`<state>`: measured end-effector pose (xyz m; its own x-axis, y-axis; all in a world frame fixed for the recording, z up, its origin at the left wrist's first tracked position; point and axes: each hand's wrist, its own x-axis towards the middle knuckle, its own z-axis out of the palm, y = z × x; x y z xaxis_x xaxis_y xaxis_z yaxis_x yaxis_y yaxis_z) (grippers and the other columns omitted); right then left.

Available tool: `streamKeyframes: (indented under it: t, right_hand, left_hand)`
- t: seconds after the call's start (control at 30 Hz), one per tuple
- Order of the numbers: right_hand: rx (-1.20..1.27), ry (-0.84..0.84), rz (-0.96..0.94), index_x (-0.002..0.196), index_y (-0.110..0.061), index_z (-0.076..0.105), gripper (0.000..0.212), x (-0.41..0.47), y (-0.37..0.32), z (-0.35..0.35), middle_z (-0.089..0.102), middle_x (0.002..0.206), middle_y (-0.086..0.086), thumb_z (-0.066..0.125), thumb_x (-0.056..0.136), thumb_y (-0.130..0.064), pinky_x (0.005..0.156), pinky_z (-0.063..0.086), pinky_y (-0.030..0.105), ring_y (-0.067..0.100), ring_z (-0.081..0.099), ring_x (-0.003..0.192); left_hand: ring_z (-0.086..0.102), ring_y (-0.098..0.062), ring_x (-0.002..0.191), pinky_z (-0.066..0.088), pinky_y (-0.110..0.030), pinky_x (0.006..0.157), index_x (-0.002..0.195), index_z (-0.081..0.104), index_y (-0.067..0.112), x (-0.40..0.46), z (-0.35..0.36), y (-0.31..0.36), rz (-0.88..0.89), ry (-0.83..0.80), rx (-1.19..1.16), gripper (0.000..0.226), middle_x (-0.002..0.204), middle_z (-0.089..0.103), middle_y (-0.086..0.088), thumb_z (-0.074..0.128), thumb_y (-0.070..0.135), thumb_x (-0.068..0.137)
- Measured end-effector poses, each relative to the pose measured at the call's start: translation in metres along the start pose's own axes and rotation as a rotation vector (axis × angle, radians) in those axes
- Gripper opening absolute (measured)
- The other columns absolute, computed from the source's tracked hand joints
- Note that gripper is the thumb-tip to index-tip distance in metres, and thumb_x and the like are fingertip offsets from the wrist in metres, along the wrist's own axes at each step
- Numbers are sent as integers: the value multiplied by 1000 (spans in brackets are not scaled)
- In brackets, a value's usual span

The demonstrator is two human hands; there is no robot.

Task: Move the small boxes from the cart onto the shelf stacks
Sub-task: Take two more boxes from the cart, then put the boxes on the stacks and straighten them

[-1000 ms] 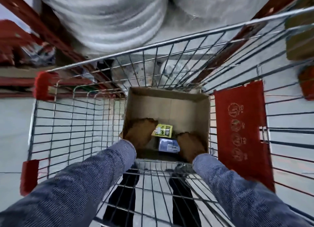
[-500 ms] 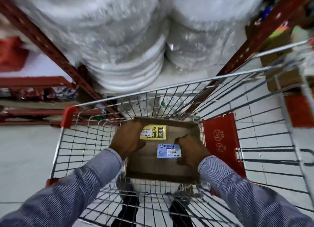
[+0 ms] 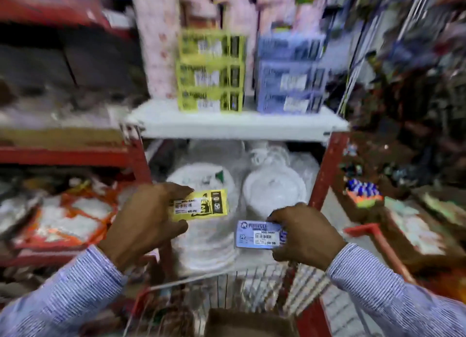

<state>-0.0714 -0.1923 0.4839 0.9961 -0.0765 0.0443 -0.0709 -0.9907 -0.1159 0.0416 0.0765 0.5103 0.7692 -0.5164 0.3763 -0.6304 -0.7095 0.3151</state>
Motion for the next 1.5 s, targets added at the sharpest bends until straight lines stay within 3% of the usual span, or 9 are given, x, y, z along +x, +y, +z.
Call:
streamKeyframes:
  t: [0.07, 0.13, 0.33, 0.63, 1.0, 1.2, 1.33, 1.43, 1.5]
  right_hand:
    - [-30, 27, -15, 100, -28, 65, 54, 4, -7, -28, 70, 90, -4, 75, 51, -48, 61, 43, 28, 19, 56, 80]
    - [-55, 262, -61, 99, -28, 66, 53, -4, -15, -106, 71, 87, -3, 74, 50, -48, 62, 45, 28, 19, 59, 80]
    - [-108, 426, -23, 87, -24, 65, 46, 6, -14, -176, 69, 79, -3, 73, 48, -48, 59, 50, 31, 17, 58, 70]
    - [-190, 684, -7, 109, -27, 65, 47, 62, 13, -258, 70, 95, -4, 78, 66, -41, 63, 47, 29, 17, 56, 80]
    - [-226, 646, 67, 123, -24, 57, 54, 133, 40, -254, 67, 114, 3, 79, 74, -33, 85, 49, 36, 25, 59, 104]
    - [-138, 641, 67, 105, -18, 68, 36, 146, 48, -252, 72, 99, 4, 79, 72, -26, 77, 54, 39, 25, 62, 92]
    - [-141, 668, 85, 85, -17, 59, 23, 142, 39, -246, 64, 84, 2, 76, 71, -27, 60, 42, 34, 25, 56, 82]
    - [-80, 753, -8, 112, -17, 62, 36, 142, 16, -231, 68, 112, 3, 74, 80, -27, 85, 51, 39, 23, 60, 105]
    - [-101, 828, -132, 130, -13, 53, 51, 149, -5, -213, 59, 133, 5, 72, 84, -28, 104, 40, 35, 23, 54, 122]
  left_hand:
    - [70, -12, 76, 53, -23, 68, 109, 72, 25, 11, -24, 8, 6, -11, 2, 63, 96, 78, 5, 74, 30, 47]
    - [71, -11, 78, 53, -24, 69, 109, 72, 24, 28, -92, 34, 93, 186, 43, 61, 96, 78, 5, 79, 28, 48]
    - [70, -12, 87, 57, -31, 81, 111, 72, 23, 59, -140, 45, 102, 267, 37, 65, 102, 77, 2, 83, 29, 47]
    - [70, -11, 90, 59, -32, 84, 115, 69, 22, 151, -170, 69, 213, 402, -5, 59, 107, 76, 1, 88, 15, 59]
    - [63, -17, 104, 52, -33, 88, 122, 63, 25, 226, -138, 49, 211, 321, 142, 58, 117, 71, 2, 84, 20, 68]
    - [64, -16, 104, 54, -35, 88, 122, 63, 24, 236, -132, 41, 227, 300, 96, 56, 119, 70, 1, 83, 13, 71]
    - [67, -15, 93, 56, -37, 83, 118, 66, 23, 236, -128, 38, 226, 285, 39, 45, 115, 72, -2, 75, 6, 78]
    - [68, -15, 88, 56, -36, 80, 117, 67, 23, 235, -126, 35, 245, 296, 6, 44, 113, 72, -2, 72, 3, 79]
    - [68, -17, 89, 56, -35, 81, 118, 67, 23, 234, -125, 34, 266, 307, -16, 44, 114, 72, -2, 70, 1, 79]
